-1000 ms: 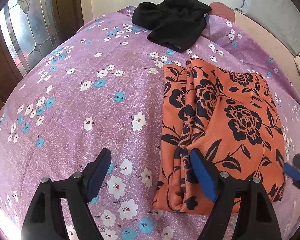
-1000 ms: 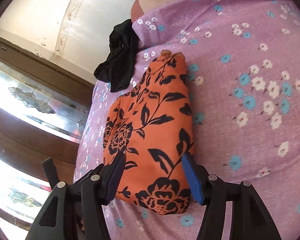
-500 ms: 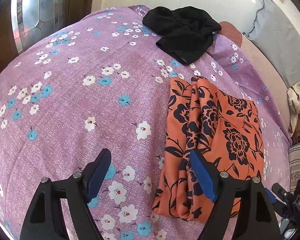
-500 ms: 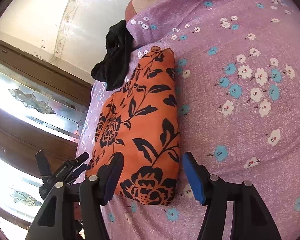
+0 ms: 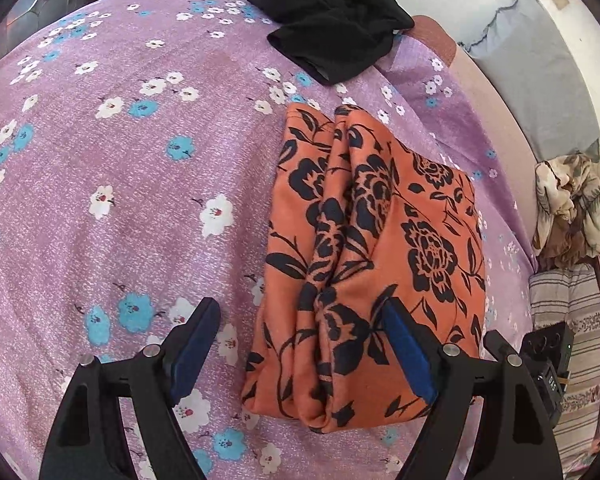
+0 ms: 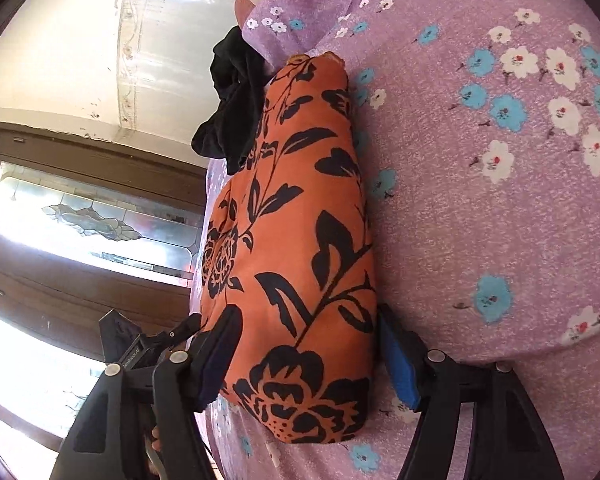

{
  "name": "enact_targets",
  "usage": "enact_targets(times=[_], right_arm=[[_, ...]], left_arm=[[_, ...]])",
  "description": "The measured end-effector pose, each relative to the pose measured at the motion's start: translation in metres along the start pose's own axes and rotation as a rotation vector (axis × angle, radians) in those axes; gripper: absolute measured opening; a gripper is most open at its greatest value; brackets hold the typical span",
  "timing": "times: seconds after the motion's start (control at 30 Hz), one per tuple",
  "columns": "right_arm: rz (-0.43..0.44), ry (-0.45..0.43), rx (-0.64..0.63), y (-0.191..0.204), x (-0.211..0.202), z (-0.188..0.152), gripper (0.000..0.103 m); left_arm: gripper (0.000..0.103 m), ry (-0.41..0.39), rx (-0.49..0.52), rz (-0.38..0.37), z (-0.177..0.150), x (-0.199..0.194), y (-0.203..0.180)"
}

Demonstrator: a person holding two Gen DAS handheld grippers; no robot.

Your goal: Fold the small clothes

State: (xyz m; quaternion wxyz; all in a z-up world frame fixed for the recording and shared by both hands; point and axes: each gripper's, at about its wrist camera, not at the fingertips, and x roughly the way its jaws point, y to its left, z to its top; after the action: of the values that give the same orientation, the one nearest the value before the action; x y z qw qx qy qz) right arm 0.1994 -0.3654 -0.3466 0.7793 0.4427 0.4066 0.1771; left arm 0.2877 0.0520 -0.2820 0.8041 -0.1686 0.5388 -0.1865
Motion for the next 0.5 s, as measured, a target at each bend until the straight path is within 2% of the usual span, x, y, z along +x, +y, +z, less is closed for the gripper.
enact_targets(times=[0.03,0.13,0.3,0.43,0.5], right_arm=[[-0.001,-0.005,-0.015,0.004,0.004,0.001,0.081],[-0.005,-0.012,-0.057,0.013,0.017,0.006,0.082],[-0.056,-0.031,-0.129,0.023,0.032,0.008,0.078],[-0.104,-0.08,-0.195,0.027,0.034,-0.001,0.069],[-0.115,-0.101,-0.213,0.028,0.036,-0.005,0.066]], left_arm=[[0.083,0.011,0.011,-0.015,-0.002,0.002,-0.003],[0.083,0.058,0.028,-0.039,-0.005,0.013,-0.008],[0.083,0.039,0.042,-0.029,-0.006,0.016,-0.012],[0.058,0.012,0.07,-0.02,-0.009,0.014,-0.019],[0.053,-0.011,0.099,-0.006,-0.01,0.013,-0.026]])
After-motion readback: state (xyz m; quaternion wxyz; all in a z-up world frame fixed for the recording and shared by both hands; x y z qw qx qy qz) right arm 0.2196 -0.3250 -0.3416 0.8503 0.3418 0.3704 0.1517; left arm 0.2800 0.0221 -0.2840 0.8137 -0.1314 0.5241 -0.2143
